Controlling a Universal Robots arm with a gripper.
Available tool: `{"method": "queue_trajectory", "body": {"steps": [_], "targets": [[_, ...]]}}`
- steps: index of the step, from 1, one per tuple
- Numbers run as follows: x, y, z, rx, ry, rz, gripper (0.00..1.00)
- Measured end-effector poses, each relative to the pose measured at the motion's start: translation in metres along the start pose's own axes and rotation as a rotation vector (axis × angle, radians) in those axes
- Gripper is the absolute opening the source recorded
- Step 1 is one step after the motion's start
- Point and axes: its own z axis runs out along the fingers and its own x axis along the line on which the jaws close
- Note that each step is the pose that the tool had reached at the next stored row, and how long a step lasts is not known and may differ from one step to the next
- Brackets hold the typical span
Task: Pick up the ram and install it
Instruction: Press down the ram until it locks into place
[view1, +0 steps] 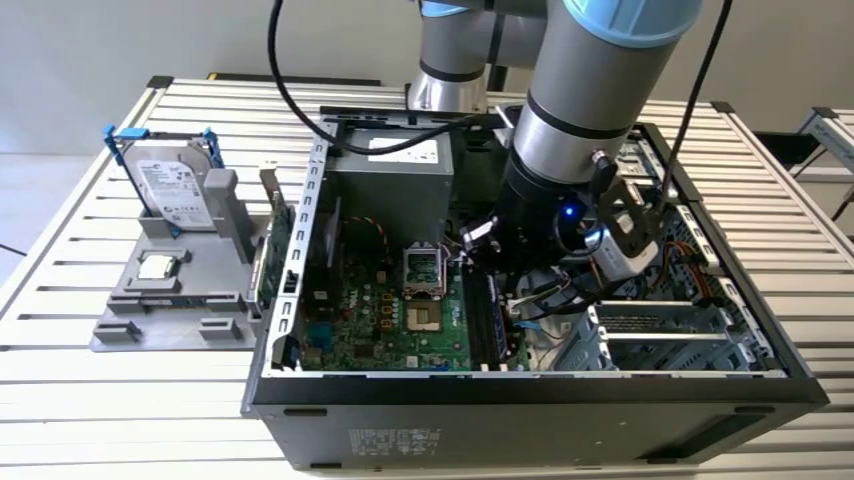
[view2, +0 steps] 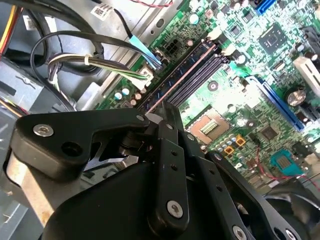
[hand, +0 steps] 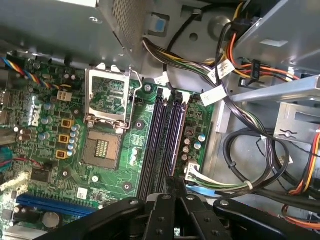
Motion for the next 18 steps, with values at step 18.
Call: {"method": "queue_trajectory", "body": {"steps": [18], "targets": [[0.0,0.0,0.001,0.0014,0.0016,-0.097,0.0]]}}
